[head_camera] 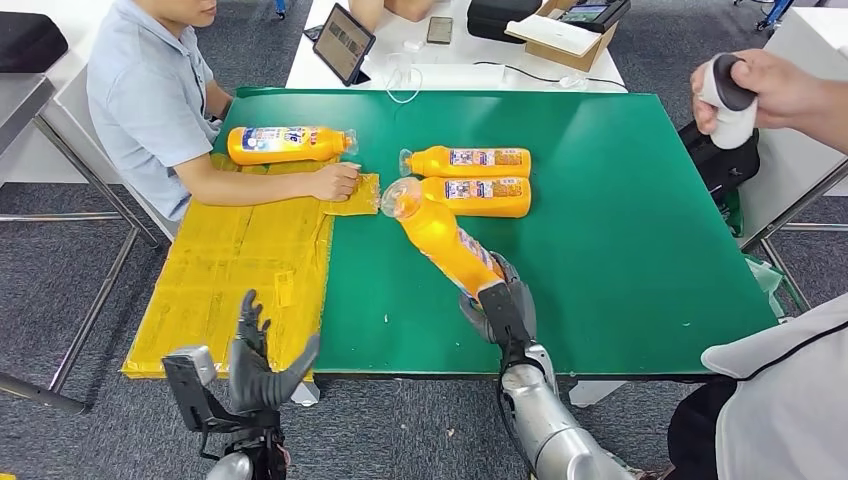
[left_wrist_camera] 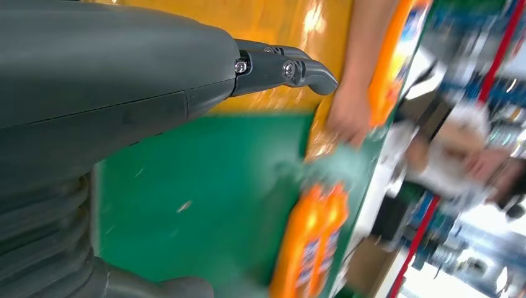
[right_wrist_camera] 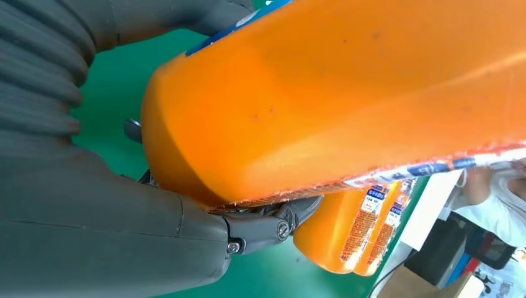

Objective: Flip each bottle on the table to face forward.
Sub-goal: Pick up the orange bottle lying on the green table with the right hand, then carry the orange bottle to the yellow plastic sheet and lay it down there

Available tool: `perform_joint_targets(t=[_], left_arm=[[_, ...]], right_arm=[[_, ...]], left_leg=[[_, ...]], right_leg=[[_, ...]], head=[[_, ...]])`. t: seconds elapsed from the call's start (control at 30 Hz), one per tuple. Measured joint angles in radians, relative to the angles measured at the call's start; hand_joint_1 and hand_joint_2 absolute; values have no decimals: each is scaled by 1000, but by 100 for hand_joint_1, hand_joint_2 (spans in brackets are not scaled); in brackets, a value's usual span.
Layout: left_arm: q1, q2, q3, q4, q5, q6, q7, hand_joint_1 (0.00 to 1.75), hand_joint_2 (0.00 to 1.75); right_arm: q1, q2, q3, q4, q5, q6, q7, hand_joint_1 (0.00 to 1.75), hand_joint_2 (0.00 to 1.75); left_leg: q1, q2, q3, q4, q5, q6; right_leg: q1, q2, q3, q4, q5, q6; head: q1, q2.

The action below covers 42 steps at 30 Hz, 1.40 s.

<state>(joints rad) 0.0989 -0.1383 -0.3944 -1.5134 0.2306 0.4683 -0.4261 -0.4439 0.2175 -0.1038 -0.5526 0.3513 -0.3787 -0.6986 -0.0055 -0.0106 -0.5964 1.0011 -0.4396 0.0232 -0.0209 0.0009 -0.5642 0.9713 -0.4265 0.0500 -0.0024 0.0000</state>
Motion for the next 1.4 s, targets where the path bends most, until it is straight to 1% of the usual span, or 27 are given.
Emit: perform_joint_targets(t=[0.07, 0.2, 0.33, 0.43, 0.5, 0.67, 0.87, 1.07, 1.2, 1.23, 1.33, 1.37, 1.4], left_arm=[[8, 6, -13, 12, -2, -42, -16, 0, 175], [9, 14, -25, 16, -31, -67, -54, 0, 175], [0, 19, -36, 17, -48, -105, -47, 0, 175], [-9, 20, -53, 18, -35, -156, -40, 0, 175], [-16, 20, -63, 18, -22, -174, -44, 0, 175], [-32, 20, -80, 7, 8, -186, -44, 0, 175], [-34, 20, -95, -15, 64, -216, -36, 0, 175], [-42, 20, -104, -32, 85, -206, -53, 0, 175], [-47, 21, -104, -38, 85, -186, -60, 0, 175], [-47, 21, -103, -40, 84, -183, -61, 7, 175], [-45, 23, -102, -43, 84, -176, -61, 138, 175], [-45, 23, -102, -43, 85, -173, -60, 175, 175], [-45, 23, -100, -44, 88, -171, -59, 175, 175]], right_arm=[[25, 5, 35, -44, -45, 24, 0, 175, 175], [59, 19, 113, -104, -80, 47, 3, 175, 175], [77, 36, 193, -139, -79, 55, 18, 175, 175], [93, 51, 261, -160, -75, 61, 21, 175, 175], [107, 63, 310, -176, -76, 63, 27, 175, 175], [133, 84, 424, -201, -88, 68, 45, 175, 175], [138, 87, 523, -203, -103, 74, 53, 175, 175], [109, 98, 588, -176, -129, 106, 71, 175, 175], [98, 110, 638, -160, -109, 114, 86, 175, 175], [98, 111, 649, -157, -106, 114, 89, 175, 175], [97, 111, 669, -152, -101, 114, 93, 175, 175], [96, 111, 675, -151, -96, 113, 94, 175, 175], [94, 111, 682, -151, -90, 112, 94, 175, 175]], left_leg=[[0, 0, 0, 0, 0, 0], [0, 0, -1, 0, 0, 0], [0, 0, -1, 0, 0, 0], [0, 1, -1, 0, 0, 0], [0, 1, -1, 0, 0, 0], [0, 1, -1, 0, 0, 0], [0, 1, -2, 0, 0, 0], [0, 1, -2, 0, 0, 0], [0, 0, -2, 0, 0, 0], [0, 0, -2, 0, 0, 0], [0, 0, -2, 0, 0, 0], [0, 1, -2, 0, 0, 0], [0, 1, -2, 0, 0, 0]], right_leg=[[0, 0, 0, 0, 0, 0], [0, 0, -1, 0, 0, 0], [0, 0, -1, 0, 0, 0], [0, 0, -1, 0, 0, 0], [0, 0, -2, 0, 0, 0], [0, 0, -2, 0, 0, 0], [0, 0, -2, 0, 0, 0], [0, 0, -2, 0, 0, 0], [0, 0, -2, 0, 0, 0], [0, 0, -2, 0, 0, 0], [0, 0, -3, 0, 0, 0], [0, 0, -3, 0, 0, 0], [0, 0, -3, 0, 0, 0]], head=[[0, 0], [0, 0], [0, 0], [0, 0], [0, 0], [0, 0], [0, 0], [0, 0], [0, 0], [0, 0], [1, 0], [0, 0], [0, 0]])
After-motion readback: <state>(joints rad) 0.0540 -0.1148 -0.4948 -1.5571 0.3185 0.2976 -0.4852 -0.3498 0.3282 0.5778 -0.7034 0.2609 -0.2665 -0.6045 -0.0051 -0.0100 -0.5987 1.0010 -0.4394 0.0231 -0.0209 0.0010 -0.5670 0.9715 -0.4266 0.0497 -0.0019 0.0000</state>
